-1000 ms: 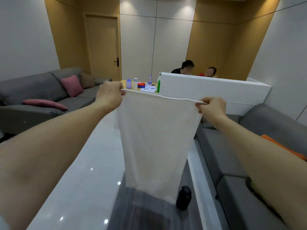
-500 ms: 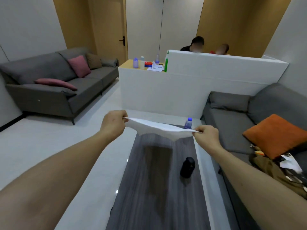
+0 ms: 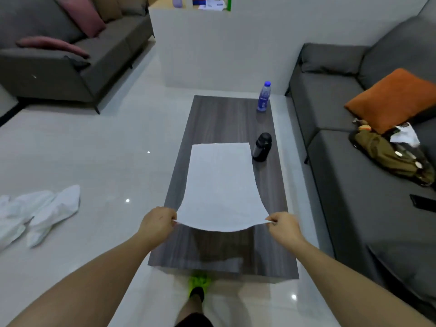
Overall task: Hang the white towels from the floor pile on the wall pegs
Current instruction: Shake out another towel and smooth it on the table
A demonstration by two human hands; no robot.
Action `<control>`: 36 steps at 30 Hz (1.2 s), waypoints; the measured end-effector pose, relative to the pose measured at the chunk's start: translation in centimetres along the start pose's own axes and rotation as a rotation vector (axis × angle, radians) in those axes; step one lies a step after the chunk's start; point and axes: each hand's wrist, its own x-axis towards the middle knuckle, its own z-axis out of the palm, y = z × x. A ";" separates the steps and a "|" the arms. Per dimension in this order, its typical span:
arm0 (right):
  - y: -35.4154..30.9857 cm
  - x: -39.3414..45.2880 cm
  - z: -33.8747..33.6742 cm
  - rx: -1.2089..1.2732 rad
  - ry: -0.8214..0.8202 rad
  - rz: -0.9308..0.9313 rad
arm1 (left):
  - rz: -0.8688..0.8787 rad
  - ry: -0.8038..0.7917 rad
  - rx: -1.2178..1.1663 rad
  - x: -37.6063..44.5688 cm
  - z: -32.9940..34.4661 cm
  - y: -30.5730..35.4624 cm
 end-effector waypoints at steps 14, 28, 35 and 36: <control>2.2 4.0 2.9 -0.106 -0.031 0.165 | -0.081 -0.241 -0.084 4.6 4.7 -0.7; -7.3 28.7 0.2 0.014 0.237 0.264 | -0.104 -0.169 -0.190 30.6 1.8 -2.7; -4.1 25.8 6.3 0.025 -0.016 0.425 | -0.174 -0.394 -0.253 28.4 8.3 -3.7; -3.5 25.2 7.4 0.027 -0.054 0.449 | -0.181 -0.426 -0.251 27.7 9.4 -3.8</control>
